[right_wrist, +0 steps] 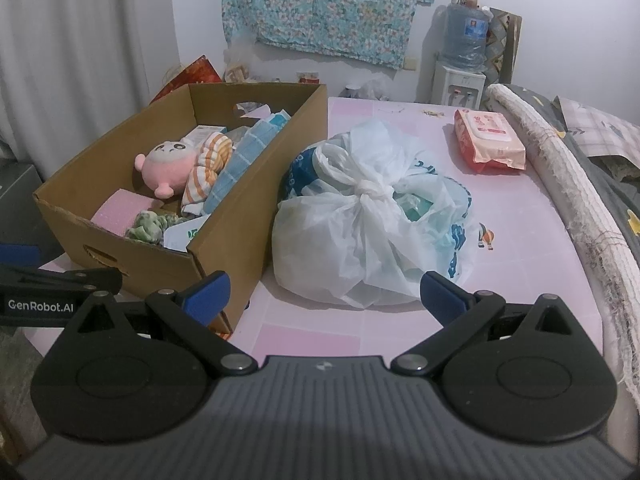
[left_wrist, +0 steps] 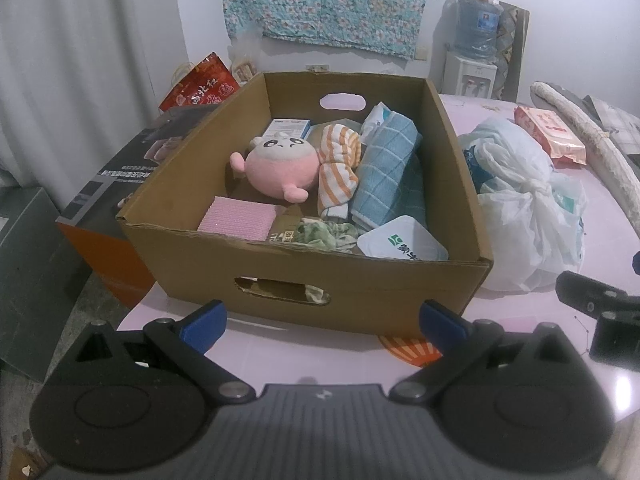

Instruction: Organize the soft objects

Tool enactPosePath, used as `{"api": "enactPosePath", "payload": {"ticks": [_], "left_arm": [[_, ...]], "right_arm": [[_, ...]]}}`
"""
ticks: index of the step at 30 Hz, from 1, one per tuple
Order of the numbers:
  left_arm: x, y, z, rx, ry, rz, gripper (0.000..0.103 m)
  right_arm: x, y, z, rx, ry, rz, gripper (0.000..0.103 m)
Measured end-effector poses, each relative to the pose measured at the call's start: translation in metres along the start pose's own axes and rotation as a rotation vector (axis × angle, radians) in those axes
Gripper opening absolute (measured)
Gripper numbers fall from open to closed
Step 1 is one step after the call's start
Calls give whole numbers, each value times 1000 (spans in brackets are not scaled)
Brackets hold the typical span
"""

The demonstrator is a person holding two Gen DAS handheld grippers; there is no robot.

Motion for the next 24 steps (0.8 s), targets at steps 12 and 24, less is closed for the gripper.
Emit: {"api": "enactPosePath", "payload": {"ticks": [12,24], "left_arm": [[0,0,1,-1,-1,0,103],[-1,-3,1,-1,-4,-5,103]], "right_arm": [[-1,-2,0,2,0,-4,102],[-2,-4,1,5,0,-12,102]]}}
Point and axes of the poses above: each gripper's, at about its wrist camera, not at the fingertips, and y roughly against the way its jaws point, z to its right, x to its top, the point moved 10 cm from there along -y, roughly the way its jaws point, and after that the axes turned 7 degrees about -x, right-handed, at the moved point
